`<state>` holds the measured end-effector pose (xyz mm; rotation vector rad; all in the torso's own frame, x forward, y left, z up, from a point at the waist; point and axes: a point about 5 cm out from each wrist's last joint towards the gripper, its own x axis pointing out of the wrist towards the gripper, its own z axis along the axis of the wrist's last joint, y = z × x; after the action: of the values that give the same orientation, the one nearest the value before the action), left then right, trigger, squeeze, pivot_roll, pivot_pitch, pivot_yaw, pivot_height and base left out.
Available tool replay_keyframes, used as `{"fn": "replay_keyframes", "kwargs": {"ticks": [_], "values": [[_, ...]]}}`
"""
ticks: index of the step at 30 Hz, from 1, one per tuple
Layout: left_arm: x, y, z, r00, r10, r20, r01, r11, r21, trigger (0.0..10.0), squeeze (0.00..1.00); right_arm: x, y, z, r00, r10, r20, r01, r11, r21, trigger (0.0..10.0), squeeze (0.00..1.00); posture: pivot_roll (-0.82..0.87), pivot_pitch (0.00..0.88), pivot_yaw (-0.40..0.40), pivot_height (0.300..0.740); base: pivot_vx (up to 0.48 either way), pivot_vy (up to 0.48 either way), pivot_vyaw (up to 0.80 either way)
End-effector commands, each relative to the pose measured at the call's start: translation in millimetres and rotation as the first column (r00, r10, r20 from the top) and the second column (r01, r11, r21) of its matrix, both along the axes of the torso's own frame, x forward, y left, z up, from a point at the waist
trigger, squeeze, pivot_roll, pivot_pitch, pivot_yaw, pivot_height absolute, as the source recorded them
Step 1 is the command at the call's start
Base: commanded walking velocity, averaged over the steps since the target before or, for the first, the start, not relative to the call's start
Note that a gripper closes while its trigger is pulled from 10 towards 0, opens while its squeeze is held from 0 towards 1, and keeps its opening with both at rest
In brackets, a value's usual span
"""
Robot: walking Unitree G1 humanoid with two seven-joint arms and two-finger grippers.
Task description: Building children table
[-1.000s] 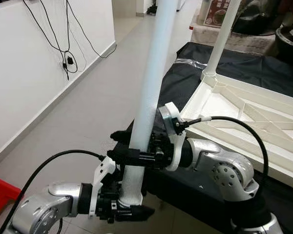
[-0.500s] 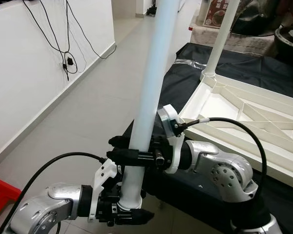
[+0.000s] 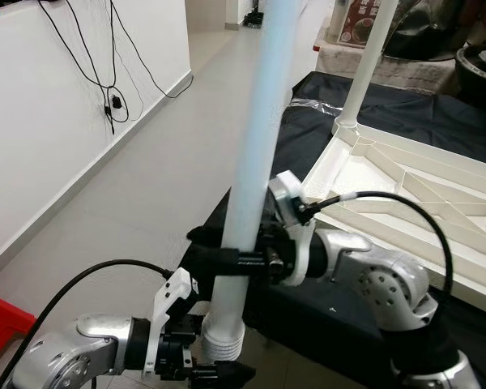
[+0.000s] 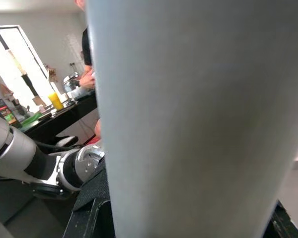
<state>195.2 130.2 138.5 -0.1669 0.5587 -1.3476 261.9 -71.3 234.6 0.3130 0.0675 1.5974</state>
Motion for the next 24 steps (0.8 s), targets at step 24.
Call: {"fn": "replay_keyframes", "kwargs": {"ticks": [24], "values": [[28.3,-12.3,12.6,0.793,0.572,0.212,-0.554,0.82,-0.142,10.0,0.0,120.7,-102.0,57.6,0.298,-0.954,0.025,0.926,0.296,0.236,0.0,0.0,0.1,0.129,-0.047,0.74,0.0,0.0,0.0]]}}
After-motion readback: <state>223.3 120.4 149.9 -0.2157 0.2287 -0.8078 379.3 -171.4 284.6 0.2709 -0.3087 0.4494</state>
